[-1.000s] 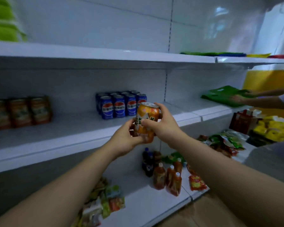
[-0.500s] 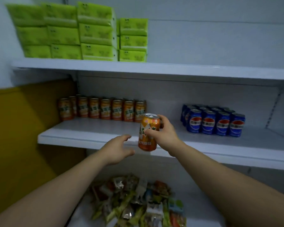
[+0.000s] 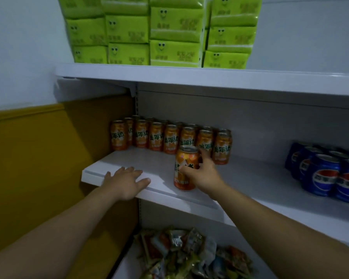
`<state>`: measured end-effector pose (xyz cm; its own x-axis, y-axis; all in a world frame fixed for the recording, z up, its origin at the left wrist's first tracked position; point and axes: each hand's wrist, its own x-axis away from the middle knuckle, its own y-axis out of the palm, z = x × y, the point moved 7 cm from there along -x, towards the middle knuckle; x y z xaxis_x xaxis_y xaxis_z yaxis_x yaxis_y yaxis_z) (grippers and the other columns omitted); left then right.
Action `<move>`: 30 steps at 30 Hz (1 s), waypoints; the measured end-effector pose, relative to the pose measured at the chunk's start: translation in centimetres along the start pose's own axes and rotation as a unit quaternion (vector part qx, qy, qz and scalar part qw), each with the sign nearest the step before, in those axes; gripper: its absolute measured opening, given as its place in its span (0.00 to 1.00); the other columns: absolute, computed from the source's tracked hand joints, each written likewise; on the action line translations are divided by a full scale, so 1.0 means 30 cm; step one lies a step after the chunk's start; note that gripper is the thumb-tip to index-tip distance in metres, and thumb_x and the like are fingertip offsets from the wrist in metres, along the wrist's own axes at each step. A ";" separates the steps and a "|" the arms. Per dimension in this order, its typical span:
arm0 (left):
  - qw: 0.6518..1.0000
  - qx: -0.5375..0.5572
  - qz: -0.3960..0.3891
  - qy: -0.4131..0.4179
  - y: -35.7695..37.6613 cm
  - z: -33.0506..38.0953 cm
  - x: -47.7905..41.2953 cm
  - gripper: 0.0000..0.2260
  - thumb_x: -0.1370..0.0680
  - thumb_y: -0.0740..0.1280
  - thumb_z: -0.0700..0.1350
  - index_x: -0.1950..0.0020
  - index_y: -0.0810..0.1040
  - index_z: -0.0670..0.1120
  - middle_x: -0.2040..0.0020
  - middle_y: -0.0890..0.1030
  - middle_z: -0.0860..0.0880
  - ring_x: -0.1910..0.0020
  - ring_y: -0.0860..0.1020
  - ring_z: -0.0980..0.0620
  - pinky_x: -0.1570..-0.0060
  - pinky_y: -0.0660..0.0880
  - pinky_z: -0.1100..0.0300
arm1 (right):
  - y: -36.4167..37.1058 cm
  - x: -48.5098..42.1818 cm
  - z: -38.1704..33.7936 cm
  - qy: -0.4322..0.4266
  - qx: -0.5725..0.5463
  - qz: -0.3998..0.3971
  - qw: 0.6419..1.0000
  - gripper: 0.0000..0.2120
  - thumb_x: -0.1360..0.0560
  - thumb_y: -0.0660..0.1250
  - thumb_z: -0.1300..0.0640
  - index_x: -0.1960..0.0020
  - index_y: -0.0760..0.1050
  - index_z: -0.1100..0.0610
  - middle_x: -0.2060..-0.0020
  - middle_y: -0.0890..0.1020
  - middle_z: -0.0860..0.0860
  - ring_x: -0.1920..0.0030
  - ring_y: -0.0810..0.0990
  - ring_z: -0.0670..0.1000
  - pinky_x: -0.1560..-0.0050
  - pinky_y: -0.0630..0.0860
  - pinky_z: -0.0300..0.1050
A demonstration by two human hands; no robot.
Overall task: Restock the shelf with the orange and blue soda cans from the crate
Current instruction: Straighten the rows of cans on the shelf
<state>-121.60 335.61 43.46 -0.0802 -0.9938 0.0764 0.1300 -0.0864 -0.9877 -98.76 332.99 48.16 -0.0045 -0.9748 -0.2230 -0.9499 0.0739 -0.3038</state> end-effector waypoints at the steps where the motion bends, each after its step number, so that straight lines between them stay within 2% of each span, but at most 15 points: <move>1: 1.000 -0.001 -0.001 -0.006 -0.003 -0.026 -0.023 0.31 0.23 0.47 0.68 0.23 0.54 0.56 0.21 0.51 0.51 0.23 0.49 0.47 0.28 0.45 0.39 | 0.027 -0.033 0.006 -0.009 0.006 0.000 1.000 0.33 0.27 0.73 0.57 0.28 0.60 0.49 0.40 0.74 0.49 0.38 0.74 0.53 0.38 0.72 0.48; 6: 1.000 0.003 0.013 -0.023 -0.021 -0.138 -0.137 0.30 0.23 0.48 0.68 0.23 0.54 0.57 0.21 0.52 0.52 0.23 0.49 0.49 0.27 0.43 0.39 | 0.162 -0.177 0.005 -0.033 0.023 -0.009 0.999 0.36 0.26 0.72 0.55 0.24 0.56 0.49 0.31 0.71 0.49 0.32 0.70 0.52 0.39 0.67 0.42; 10: 0.999 -0.002 0.044 -0.013 0.002 -0.161 -0.168 0.29 0.23 0.48 0.68 0.24 0.54 0.59 0.21 0.51 0.54 0.23 0.48 0.51 0.27 0.42 0.40 | 0.270 -0.295 0.003 -0.038 0.034 -0.027 0.998 0.39 0.26 0.71 0.52 0.23 0.52 0.47 0.28 0.67 0.48 0.29 0.67 0.52 0.33 0.66 0.45; 15: 0.997 -0.004 0.077 -0.006 0.013 -0.169 -0.178 0.29 0.23 0.48 0.68 0.24 0.55 0.60 0.22 0.52 0.55 0.23 0.49 0.52 0.27 0.44 0.40 | 0.402 -0.429 -0.002 -0.053 0.051 -0.037 0.997 0.43 0.29 0.73 0.51 0.22 0.52 0.49 0.28 0.67 0.50 0.29 0.67 0.52 0.31 0.66 0.47; 18: 0.995 -0.007 0.096 -0.006 0.014 -0.170 -0.176 0.28 0.23 0.48 0.68 0.25 0.55 0.61 0.22 0.53 0.55 0.23 0.49 0.52 0.27 0.44 0.41 | 0.462 -0.490 -0.007 -0.058 0.056 -0.038 0.996 0.40 0.28 0.73 0.52 0.23 0.54 0.48 0.30 0.70 0.49 0.31 0.70 0.51 0.36 0.67 0.44; 20: 0.994 -0.006 0.105 -0.003 0.011 -0.167 -0.175 0.28 0.24 0.48 0.68 0.25 0.55 0.61 0.22 0.53 0.56 0.23 0.49 0.52 0.27 0.43 0.41 | 0.497 -0.526 -0.014 -0.067 0.064 -0.042 0.995 0.40 0.28 0.73 0.52 0.23 0.55 0.48 0.30 0.70 0.49 0.31 0.70 0.52 0.34 0.67 0.45; 25: 0.994 0.006 0.112 -0.009 0.013 -0.166 -0.171 0.33 0.29 0.43 0.70 0.25 0.56 0.62 0.22 0.54 0.57 0.23 0.49 0.54 0.27 0.44 0.42 | 0.578 -0.601 -0.020 -0.074 0.133 -0.034 0.988 0.45 0.28 0.72 0.47 0.21 0.48 0.48 0.27 0.67 0.52 0.29 0.68 0.56 0.31 0.67 0.50; 30: 0.992 -0.001 0.124 -0.008 0.009 -0.165 -0.170 0.29 0.24 0.48 0.68 0.25 0.56 0.61 0.22 0.54 0.56 0.23 0.50 0.54 0.27 0.44 0.42 | 0.609 -0.644 -0.015 -0.083 0.170 -0.010 0.982 0.43 0.27 0.70 0.46 0.21 0.47 0.49 0.26 0.62 0.56 0.28 0.65 0.59 0.31 0.65 0.51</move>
<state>-126.05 341.00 42.14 -0.0303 -0.9856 -0.1661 0.1411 0.1603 -0.9769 -116.17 353.06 47.32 0.0903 -0.9310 -0.3536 -0.7900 0.1492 -0.5947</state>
